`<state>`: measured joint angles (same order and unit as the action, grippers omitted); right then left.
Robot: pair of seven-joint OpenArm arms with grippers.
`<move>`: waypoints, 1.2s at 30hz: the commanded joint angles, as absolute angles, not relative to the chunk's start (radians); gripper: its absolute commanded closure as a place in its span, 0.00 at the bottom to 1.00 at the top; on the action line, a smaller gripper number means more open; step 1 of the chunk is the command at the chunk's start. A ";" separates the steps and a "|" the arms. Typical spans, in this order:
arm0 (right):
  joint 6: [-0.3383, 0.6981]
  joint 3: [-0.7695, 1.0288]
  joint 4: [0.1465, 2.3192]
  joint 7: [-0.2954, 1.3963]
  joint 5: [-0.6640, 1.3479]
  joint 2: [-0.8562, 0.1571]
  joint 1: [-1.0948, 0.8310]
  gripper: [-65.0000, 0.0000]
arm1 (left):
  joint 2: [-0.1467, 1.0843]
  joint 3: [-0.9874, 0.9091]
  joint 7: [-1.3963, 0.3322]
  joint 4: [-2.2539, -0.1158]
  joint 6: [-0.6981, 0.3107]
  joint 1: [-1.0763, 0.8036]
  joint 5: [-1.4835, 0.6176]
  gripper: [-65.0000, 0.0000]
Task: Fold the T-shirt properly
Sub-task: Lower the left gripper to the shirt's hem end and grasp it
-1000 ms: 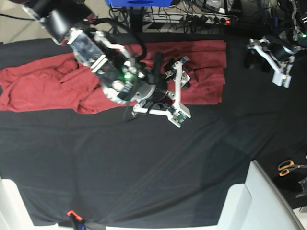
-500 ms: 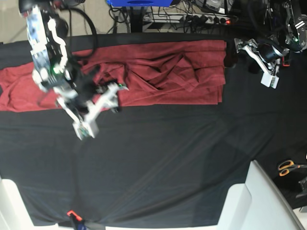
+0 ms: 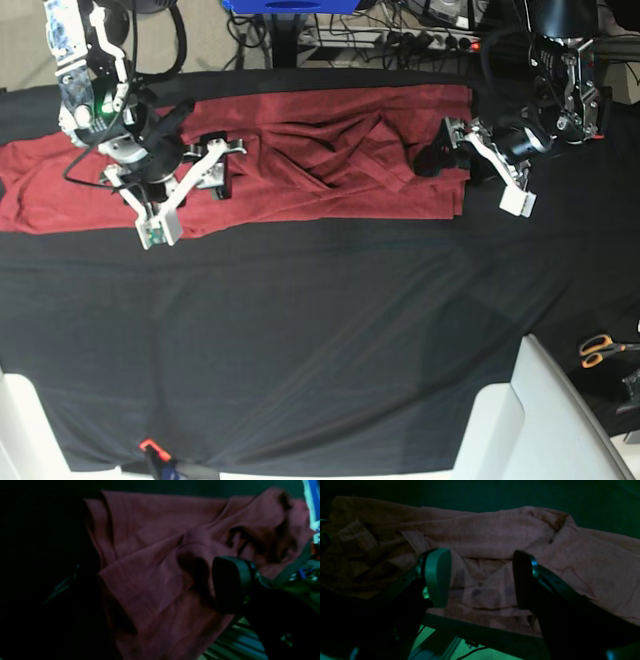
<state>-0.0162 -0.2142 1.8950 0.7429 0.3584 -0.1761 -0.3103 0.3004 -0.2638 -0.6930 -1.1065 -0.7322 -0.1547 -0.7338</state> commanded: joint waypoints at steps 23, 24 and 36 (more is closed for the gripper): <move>-0.013 -0.206 1.911 0.720 0.361 -0.177 -0.306 0.44 | 0.277 -0.254 -0.756 -1.027 -0.698 -0.179 -0.661 1.00; -0.013 -0.205 1.911 0.720 0.363 -0.177 -0.306 0.44 | 0.277 -0.254 -0.743 -1.018 -0.698 -0.173 -0.661 1.00; -0.013 -0.205 1.911 0.720 0.363 -0.177 -0.306 0.44 | 0.363 -0.352 -0.685 -1.026 -0.698 -0.107 -0.661 1.00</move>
<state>-0.0158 -0.2092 1.8950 0.7399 0.3588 -0.1761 -0.3111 0.3382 -0.3443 -0.6926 -1.0161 -0.7074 -0.1085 -0.6666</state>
